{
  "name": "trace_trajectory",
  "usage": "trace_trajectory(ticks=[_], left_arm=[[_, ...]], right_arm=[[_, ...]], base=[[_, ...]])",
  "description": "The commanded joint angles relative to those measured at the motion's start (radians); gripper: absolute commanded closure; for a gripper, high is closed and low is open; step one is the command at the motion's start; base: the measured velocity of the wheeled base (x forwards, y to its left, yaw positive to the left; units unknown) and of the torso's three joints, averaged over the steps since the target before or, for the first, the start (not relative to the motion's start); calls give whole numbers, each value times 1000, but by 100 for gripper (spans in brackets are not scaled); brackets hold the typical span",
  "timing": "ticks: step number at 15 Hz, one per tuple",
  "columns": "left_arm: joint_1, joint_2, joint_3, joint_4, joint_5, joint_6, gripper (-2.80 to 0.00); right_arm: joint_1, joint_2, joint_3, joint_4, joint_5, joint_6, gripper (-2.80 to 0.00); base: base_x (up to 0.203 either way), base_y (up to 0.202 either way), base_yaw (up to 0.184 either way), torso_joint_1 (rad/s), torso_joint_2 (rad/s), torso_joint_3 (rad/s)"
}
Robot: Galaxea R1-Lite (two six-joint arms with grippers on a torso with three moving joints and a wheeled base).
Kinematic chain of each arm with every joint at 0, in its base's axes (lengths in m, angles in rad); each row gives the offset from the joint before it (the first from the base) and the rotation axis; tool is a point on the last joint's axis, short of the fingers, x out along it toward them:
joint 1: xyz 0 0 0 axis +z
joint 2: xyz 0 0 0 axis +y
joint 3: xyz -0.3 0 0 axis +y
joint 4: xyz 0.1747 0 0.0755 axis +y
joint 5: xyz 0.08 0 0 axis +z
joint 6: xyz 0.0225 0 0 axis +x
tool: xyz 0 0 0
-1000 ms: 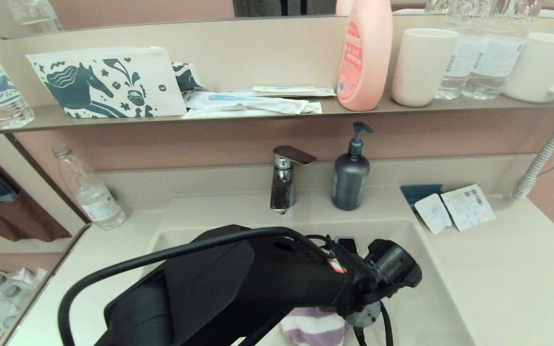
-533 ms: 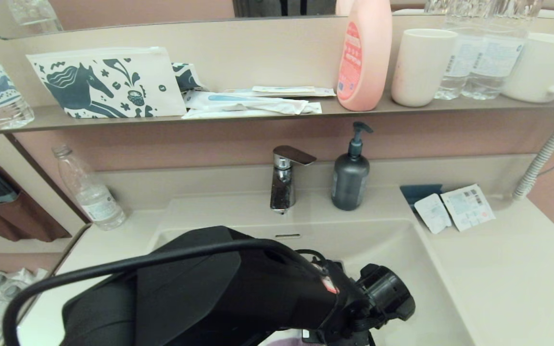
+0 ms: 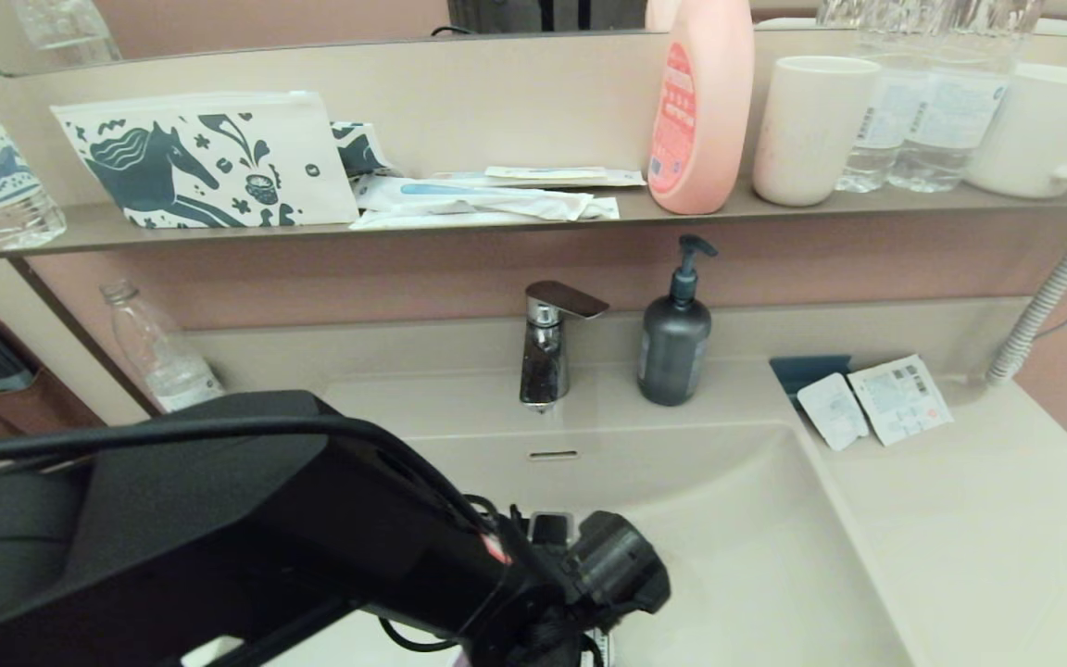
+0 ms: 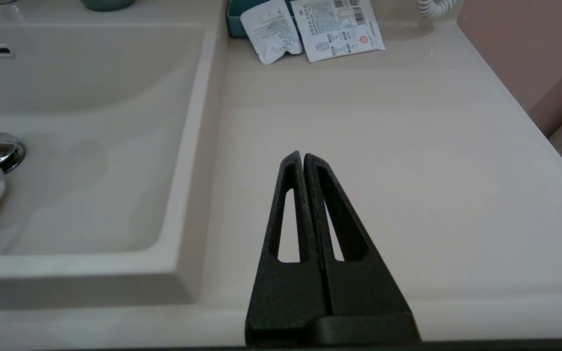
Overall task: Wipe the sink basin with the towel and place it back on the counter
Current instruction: Wipe the sink
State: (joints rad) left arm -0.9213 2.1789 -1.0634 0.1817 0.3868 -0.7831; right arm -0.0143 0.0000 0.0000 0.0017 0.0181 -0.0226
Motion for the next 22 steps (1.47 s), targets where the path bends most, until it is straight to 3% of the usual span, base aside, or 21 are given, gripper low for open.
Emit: trace_trajectory(ticks=[1,5,7,10,13,16,22], left_arm=[[133,-68,154,-164,5,136,0],[317,-78,298,-385,-28,388,0],[355,-65,288,-453,-37,427,0],[342,-10,232,-557,-23,427,0],[278,98,148,-625,72,365,0],[231,157,50,-638,117,337,0],[124,139,-9,-634,179,283,0]], right_arm=[[-1,0,0,0,0,0,0],[-1,0,0,0,0,0,0],[0,0,0,0,0,0,0],[-1,0,0,0,0,0,0],[0,0,0,0,0,0,0],[0,0,0,0,0,0,0],[-1,0,0,0,0,0,0]], base=[[0,0,0,0,0,0],[0,0,0,0,0,0],[0,0,0,0,0,0],[0,0,0,0,0,0],[0,0,0,0,0,0],[0,0,0,0,0,0],[0,0,0,0,0,0]])
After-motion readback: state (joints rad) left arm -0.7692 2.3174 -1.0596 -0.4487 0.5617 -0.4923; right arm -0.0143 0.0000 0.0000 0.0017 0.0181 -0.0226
